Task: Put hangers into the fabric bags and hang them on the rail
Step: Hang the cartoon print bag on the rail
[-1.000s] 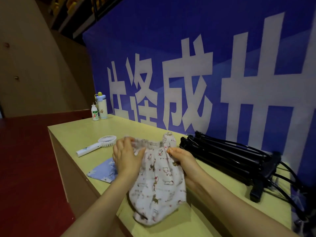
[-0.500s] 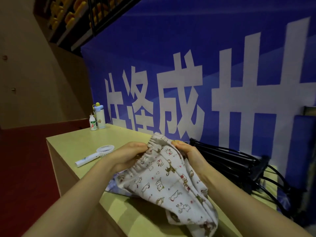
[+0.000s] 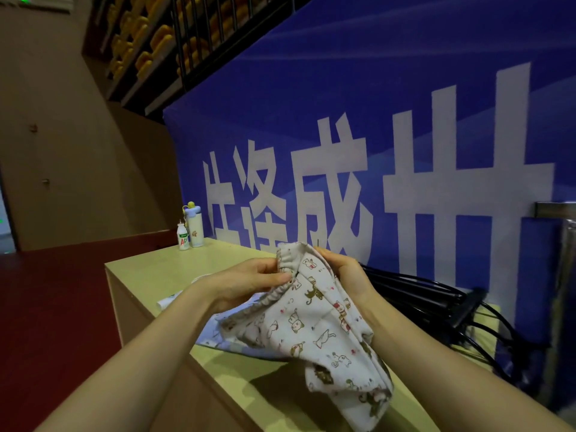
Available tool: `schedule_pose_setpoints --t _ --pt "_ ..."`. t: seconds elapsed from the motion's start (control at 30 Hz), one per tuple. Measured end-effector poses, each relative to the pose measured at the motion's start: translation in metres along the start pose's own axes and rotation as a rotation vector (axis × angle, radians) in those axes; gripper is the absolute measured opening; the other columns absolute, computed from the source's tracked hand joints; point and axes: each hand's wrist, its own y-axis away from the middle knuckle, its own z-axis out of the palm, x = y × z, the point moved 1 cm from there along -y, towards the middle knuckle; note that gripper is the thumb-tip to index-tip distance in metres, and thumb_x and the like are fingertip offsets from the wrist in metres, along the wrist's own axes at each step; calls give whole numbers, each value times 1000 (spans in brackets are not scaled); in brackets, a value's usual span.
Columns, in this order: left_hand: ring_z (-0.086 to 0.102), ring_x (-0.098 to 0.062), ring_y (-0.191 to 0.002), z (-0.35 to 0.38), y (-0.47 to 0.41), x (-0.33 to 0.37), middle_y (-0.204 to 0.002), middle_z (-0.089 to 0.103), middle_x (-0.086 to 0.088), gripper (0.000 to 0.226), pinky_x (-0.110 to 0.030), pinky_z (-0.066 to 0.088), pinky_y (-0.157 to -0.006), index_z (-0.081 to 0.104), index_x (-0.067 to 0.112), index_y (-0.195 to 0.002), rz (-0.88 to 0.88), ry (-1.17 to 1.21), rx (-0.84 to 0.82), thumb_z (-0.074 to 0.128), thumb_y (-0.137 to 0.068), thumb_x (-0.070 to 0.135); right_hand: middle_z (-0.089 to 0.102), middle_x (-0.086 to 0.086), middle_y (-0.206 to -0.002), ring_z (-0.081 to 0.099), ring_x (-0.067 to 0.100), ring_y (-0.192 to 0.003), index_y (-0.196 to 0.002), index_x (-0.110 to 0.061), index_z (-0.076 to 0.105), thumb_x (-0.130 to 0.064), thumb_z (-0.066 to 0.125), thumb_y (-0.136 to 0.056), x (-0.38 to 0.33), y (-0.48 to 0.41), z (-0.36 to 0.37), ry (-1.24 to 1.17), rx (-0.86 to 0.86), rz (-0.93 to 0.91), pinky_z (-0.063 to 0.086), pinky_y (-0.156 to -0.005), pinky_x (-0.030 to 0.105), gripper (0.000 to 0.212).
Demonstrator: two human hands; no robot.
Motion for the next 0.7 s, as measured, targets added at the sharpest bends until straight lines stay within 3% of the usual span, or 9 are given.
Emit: schedule_pose_setpoints --t 0.07,0.13,0.2,0.27,0.37,0.47,0.57,0.63,0.7 --pt "66 -25 -108 6 1 1 -115 70 -8 40 -37 50 -95 58 13 -120 2 92 46 65 -84 29 64 13 -80 61 26 -74 -89 -6 65 -19 53 -88 0 -1 9 2 -23 -11 55 -74 38 17" --pt "71 -20 -96 11 4 4 -104 74 -4 34 -32 55 -83 60 16 -115 18 96 146 64 -85 32 64 14 -84 59 28 -83 -87 -6 65 -15 53 -88 2 -6 17 38 3 -56 48 -90 44 15" --pt "73 -16 -85 9 10 12 -96 75 -3 27 -26 57 -68 64 17 -110 34 64 238 62 -88 32 62 8 -69 55 23 -73 -70 -9 62 -10 50 -91 -2 -12 24 180 102 -173 47 -77 36 24" --pt "72 -20 -84 2 15 20 -97 75 -8 26 -28 57 -65 65 13 -109 33 50 338 63 -88 27 56 -1 -66 48 16 -66 -66 -13 58 -9 47 -93 -6 -12 26 497 289 -326 40 -64 30 29" --pt "68 -23 -80 -12 27 26 -96 71 -13 13 -28 54 -67 65 11 -99 11 80 574 63 -88 18 57 -5 -88 50 9 -81 -79 -17 58 -17 46 -97 -2 0 36 788 481 -547 37 -76 29 21" --pt "66 -25 -76 -22 47 30 -86 69 -14 8 -28 54 -65 66 6 -91 -8 124 739 62 -88 13 59 -4 -84 55 11 -78 -77 -19 56 -17 45 -98 8 19 68 811 273 -599 46 -76 30 23" --pt "69 -26 -75 -31 74 33 -84 71 -17 15 -34 58 -72 68 3 -94 -13 114 815 64 -84 14 60 2 -85 57 17 -84 -79 -17 58 -12 46 -98 31 31 110 686 -97 -327 49 -79 29 22" --pt "67 -18 -57 -36 98 38 -63 69 -10 11 -26 57 -56 67 3 -82 20 161 837 62 -86 12 58 1 -85 56 15 -84 -82 -16 58 -13 46 -98 50 37 136 622 -286 -198 47 -79 27 20" --pt "57 -7 -36 -41 120 43 -39 59 -1 25 -15 47 -40 58 6 -67 9 173 819 57 -91 12 58 0 -81 55 12 -77 -81 -15 58 -13 46 -98 62 40 154 579 -367 -185 45 -69 21 22"
